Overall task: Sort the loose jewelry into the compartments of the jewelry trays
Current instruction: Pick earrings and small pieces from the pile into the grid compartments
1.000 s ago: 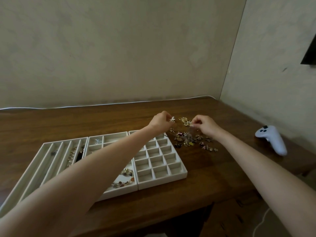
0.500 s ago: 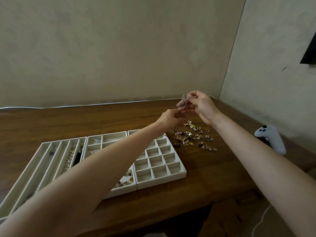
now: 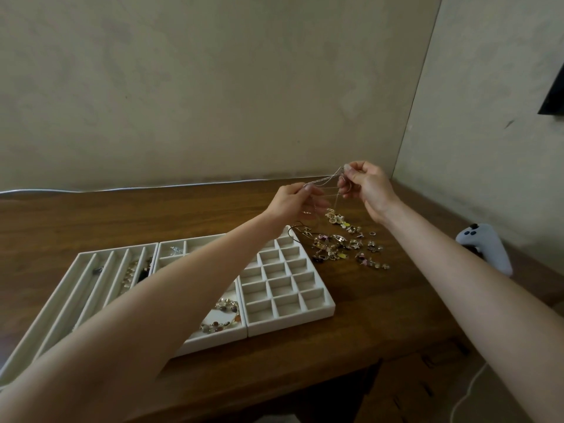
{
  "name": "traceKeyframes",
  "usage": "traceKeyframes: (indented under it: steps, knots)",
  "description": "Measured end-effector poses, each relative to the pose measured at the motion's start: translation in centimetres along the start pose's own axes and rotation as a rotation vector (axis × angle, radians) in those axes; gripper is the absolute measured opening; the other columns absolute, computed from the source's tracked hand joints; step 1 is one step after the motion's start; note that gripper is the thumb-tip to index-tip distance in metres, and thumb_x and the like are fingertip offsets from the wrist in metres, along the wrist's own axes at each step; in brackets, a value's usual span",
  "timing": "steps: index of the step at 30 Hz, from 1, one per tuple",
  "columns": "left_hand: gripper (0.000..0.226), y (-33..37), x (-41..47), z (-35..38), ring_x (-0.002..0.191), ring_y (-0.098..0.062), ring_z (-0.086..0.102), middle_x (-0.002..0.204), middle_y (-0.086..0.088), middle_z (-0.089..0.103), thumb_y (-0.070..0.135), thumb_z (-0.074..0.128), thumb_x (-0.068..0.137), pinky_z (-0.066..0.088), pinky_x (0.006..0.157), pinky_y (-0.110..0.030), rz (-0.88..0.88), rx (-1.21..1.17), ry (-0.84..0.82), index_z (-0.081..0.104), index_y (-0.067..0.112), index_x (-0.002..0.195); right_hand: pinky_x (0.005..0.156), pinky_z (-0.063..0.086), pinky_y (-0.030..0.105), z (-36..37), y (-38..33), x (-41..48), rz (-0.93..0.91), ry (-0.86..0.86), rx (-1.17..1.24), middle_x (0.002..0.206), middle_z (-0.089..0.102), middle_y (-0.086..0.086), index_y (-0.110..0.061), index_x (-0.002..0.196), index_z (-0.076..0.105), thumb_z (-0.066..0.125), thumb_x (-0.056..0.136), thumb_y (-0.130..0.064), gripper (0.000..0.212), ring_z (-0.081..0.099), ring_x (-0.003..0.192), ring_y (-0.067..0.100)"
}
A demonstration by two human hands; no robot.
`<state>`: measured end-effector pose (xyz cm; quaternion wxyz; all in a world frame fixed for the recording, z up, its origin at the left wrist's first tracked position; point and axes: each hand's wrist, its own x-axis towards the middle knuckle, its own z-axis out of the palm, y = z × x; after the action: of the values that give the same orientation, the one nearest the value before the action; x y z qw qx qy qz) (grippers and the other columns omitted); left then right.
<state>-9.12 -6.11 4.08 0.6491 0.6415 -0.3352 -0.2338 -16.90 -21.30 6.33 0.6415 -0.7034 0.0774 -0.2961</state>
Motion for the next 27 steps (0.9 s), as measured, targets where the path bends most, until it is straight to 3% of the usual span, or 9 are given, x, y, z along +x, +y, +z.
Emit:
traceKeyframes:
  steps: [4, 11, 15, 19, 21, 27]
  knots:
    - [0.032, 0.5, -0.2, -0.2, 0.061, -0.013, 0.065, 0.080, -0.011, 0.064, 0.022, 0.031, 0.102, 0.056, 0.062, -0.024, -0.006, -0.108, 0.000, 0.057, 0.003, 0.103, 0.053, 0.046, 0.022, -0.1, 0.0, 0.0, -0.011, -0.057, -0.042, 0.071, 0.058, 0.004, -0.010, 0.087, 0.057, 0.057, 0.091, -0.009, 0.004, 0.053, 0.059, 0.013]
    - [0.030, 0.5, 0.1, -0.5, 0.062, -0.011, 0.049, 0.073, 0.000, 0.053, 0.028, 0.042, 0.098, 0.043, 0.059, -0.024, -0.022, -0.118, 0.105, 0.067, 0.014, 0.090, 0.059, 0.043, 0.019, 0.1, 0.5, -0.2, 0.014, -0.136, -0.220, 0.088, 0.063, 0.001, -0.016, 0.091, 0.068, 0.064, 0.082, 0.002, 0.020, 0.053, 0.074, 0.010]
    - [0.030, 0.6, 0.0, -0.6, 0.071, -0.012, 0.054, 0.072, 0.002, 0.055, 0.029, 0.042, 0.097, 0.047, 0.070, -0.027, -0.039, -0.061, 0.100, 0.064, 0.014, 0.082, 0.060, 0.044, 0.019, 0.1, 0.8, -0.3, 0.009, -0.061, -0.270, 0.085, 0.067, -0.002, -0.015, 0.084, 0.071, 0.065, 0.084, -0.006, 0.011, 0.055, 0.076, 0.009]
    - [0.033, 0.4, -0.1, -1.0, 0.084, -0.015, 0.059, 0.091, -0.002, 0.064, 0.026, 0.042, 0.097, 0.049, 0.083, -0.034, -0.052, -0.046, 0.117, 0.056, 0.014, 0.071, 0.073, 0.047, 0.020, -0.1, 0.9, -0.1, 0.012, -0.023, -0.234, 0.086, 0.070, 0.000, -0.015, 0.086, 0.072, 0.069, 0.083, -0.013, 0.006, 0.059, 0.079, 0.008]
    - [0.033, 0.4, -0.1, -1.1, 0.083, -0.015, 0.063, 0.092, -0.003, 0.067, 0.023, 0.041, 0.097, 0.051, 0.079, -0.032, -0.057, -0.081, 0.131, 0.052, 0.014, 0.067, 0.081, 0.048, 0.022, -0.4, 0.9, 0.1, 0.004, -0.020, -0.231, 0.089, 0.071, 0.000, -0.016, 0.086, 0.073, 0.068, 0.083, -0.012, 0.007, 0.061, 0.082, 0.009]
    - [0.029, 0.3, -0.2, -1.4, 0.066, -0.016, 0.061, 0.075, -0.008, 0.063, 0.021, 0.045, 0.097, 0.055, 0.062, -0.028, -0.072, -0.179, 0.152, 0.052, 0.008, 0.072, 0.072, 0.051, 0.025, -0.8, 0.9, 0.1, 0.032, -0.057, -0.110, 0.082, 0.068, -0.002, -0.014, 0.090, 0.072, 0.062, 0.086, -0.007, 0.013, 0.060, 0.076, 0.013]
